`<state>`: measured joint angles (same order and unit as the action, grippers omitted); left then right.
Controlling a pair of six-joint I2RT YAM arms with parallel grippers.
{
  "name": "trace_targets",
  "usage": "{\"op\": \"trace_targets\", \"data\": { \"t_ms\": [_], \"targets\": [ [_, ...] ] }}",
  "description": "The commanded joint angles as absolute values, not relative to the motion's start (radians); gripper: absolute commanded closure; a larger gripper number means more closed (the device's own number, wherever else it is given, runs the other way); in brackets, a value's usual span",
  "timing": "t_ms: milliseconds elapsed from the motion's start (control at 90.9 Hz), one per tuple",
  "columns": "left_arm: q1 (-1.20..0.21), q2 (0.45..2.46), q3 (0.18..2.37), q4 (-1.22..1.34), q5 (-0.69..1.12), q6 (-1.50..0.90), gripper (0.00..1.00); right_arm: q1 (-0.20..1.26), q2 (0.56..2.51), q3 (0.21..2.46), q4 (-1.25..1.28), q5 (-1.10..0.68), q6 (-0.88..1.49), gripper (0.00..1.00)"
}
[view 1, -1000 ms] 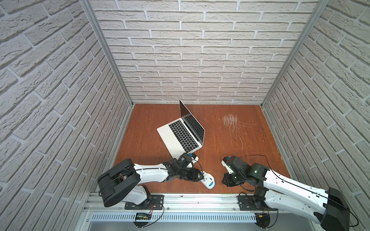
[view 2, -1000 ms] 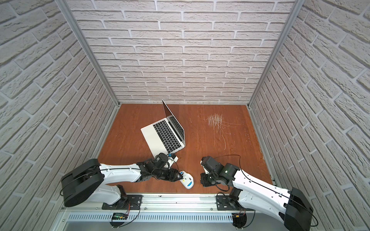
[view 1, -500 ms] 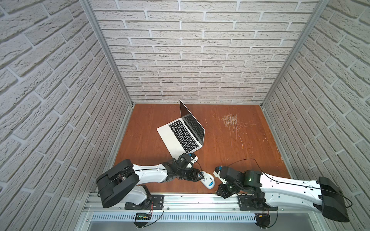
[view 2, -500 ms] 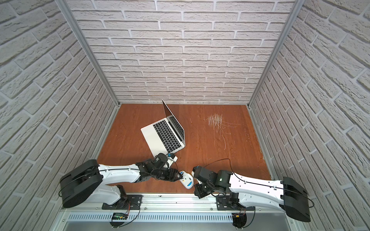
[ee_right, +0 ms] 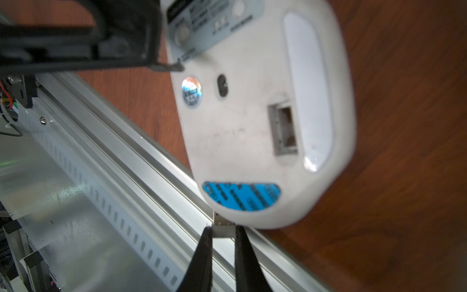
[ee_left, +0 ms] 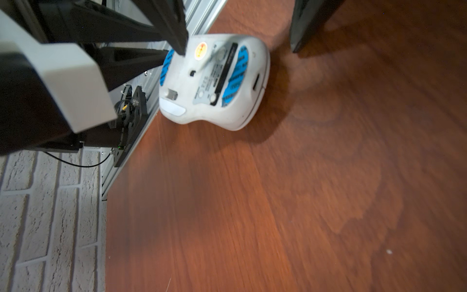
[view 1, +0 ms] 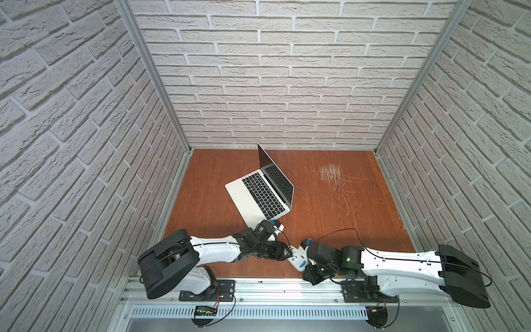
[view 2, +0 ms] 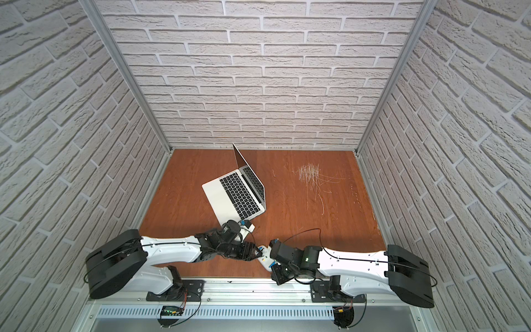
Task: Remove the wireless mouse receiver from the laptop
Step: Adjust the mouse at the center of the board.
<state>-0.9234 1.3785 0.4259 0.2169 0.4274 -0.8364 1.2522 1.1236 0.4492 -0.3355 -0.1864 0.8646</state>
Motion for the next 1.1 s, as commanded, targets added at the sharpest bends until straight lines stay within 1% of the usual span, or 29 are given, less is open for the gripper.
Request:
{"op": "trace_targets", "data": {
  "t_ms": [0, 407, 682, 781, 847, 968, 1089],
  "targets": [
    [-0.928, 1.367, 0.411, 0.235, 0.417, -0.834, 0.34, 1.231, 1.130, 0.469, -0.306, -0.145, 0.877, 0.97],
    [-0.928, 1.368, 0.417, 0.212, 0.402, -0.836, 0.28, 1.134, 1.091, 0.474, -0.381, -0.136, 0.825, 0.97],
    [-0.928, 1.468, 0.493, 0.200, 0.412, -0.834, 0.27, 1.114, 1.130, 0.468, -0.368, -0.138, 0.800, 0.97],
    [-0.928, 1.507, 0.511, 0.218, 0.425, -0.840, 0.28, 1.108, 1.138, 0.463, -0.361, -0.141, 0.795, 0.97],
    [-0.930, 1.517, 0.515, 0.223, 0.433, -0.840, 0.30, 1.106, 1.138, 0.460, -0.360, -0.141, 0.793, 0.97],
    [-0.930, 1.488, 0.496, 0.238, 0.433, -0.844, 0.33, 1.102, 1.133, 0.455, -0.359, -0.141, 0.790, 0.97],
    [-0.930, 1.461, 0.471, 0.264, 0.434, -0.852, 0.37, 1.097, 1.129, 0.450, -0.355, -0.141, 0.790, 0.97]
  ]
}}
